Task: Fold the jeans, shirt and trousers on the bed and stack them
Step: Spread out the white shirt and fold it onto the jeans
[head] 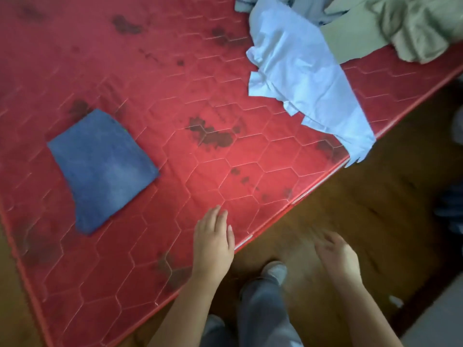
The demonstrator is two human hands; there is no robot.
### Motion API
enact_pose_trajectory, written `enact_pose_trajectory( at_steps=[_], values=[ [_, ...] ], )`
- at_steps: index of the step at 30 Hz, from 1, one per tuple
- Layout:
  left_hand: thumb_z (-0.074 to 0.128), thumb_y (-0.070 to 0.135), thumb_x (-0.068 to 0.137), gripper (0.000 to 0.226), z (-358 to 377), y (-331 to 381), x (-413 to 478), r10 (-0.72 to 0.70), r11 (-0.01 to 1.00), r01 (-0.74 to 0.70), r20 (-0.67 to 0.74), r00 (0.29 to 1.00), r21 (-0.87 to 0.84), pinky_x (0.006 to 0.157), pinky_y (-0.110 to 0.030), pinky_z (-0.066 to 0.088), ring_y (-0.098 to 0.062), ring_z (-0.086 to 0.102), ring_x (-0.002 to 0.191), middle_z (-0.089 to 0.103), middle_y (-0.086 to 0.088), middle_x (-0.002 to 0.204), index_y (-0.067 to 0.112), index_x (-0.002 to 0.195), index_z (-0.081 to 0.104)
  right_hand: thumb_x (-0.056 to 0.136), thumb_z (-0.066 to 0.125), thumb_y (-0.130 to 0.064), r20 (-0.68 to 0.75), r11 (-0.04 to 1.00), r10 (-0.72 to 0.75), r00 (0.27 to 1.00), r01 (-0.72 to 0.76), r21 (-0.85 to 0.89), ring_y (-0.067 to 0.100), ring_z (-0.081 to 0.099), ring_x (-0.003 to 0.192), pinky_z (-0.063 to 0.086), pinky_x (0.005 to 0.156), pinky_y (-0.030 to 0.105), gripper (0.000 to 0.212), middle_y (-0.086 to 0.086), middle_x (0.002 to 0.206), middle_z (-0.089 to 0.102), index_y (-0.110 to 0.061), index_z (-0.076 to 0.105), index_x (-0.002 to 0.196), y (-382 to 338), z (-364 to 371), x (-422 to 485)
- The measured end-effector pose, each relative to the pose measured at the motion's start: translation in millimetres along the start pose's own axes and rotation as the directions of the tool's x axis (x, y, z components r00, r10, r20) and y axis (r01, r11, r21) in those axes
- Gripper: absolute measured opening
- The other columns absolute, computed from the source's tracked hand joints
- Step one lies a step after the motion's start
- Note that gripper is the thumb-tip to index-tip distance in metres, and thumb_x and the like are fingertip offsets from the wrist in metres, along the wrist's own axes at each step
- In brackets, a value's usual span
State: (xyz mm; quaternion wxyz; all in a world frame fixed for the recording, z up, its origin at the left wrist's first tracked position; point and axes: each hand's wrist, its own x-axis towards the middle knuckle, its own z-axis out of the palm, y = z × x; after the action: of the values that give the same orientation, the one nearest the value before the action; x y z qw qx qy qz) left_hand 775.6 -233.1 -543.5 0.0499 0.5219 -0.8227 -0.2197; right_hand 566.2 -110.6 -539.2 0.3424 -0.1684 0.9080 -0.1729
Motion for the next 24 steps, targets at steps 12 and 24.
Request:
enact_pose_trajectory(
  at_steps=[12,24],
  values=[
    [0.034,0.025,0.088,0.043,13,152,141,0.153,0.988,-0.154,-0.048,0.987,-0.008,0.089,-0.045,0.049,-0.029,0.061,0.108,0.064,-0.012,0.116,0.004,0.110,0.064,0.086,0.060,-0.018,-0.052,0.935,-0.340,0.939,0.343,0.086,0.016,0.057,0.104,0.037,0.079,0.017,0.030,-0.001,0.114,0.060,-0.017,0.061,0.116,-64,-94,116],
    [0.036,0.023,0.087,0.042,63,191,289,0.065,0.997,-0.067,-0.031,0.997,-0.045,0.089,-0.042,0.048,-0.031,0.062,0.103,0.065,-0.016,0.110,-0.001,0.108,0.062,0.089,0.057,-0.020,-0.022,0.925,-0.377,0.926,0.377,0.042,0.010,0.050,0.109,0.032,0.077,0.002,0.037,-0.003,0.125,0.051,-0.015,0.052,0.125,-130,-136,296]
  ],
)
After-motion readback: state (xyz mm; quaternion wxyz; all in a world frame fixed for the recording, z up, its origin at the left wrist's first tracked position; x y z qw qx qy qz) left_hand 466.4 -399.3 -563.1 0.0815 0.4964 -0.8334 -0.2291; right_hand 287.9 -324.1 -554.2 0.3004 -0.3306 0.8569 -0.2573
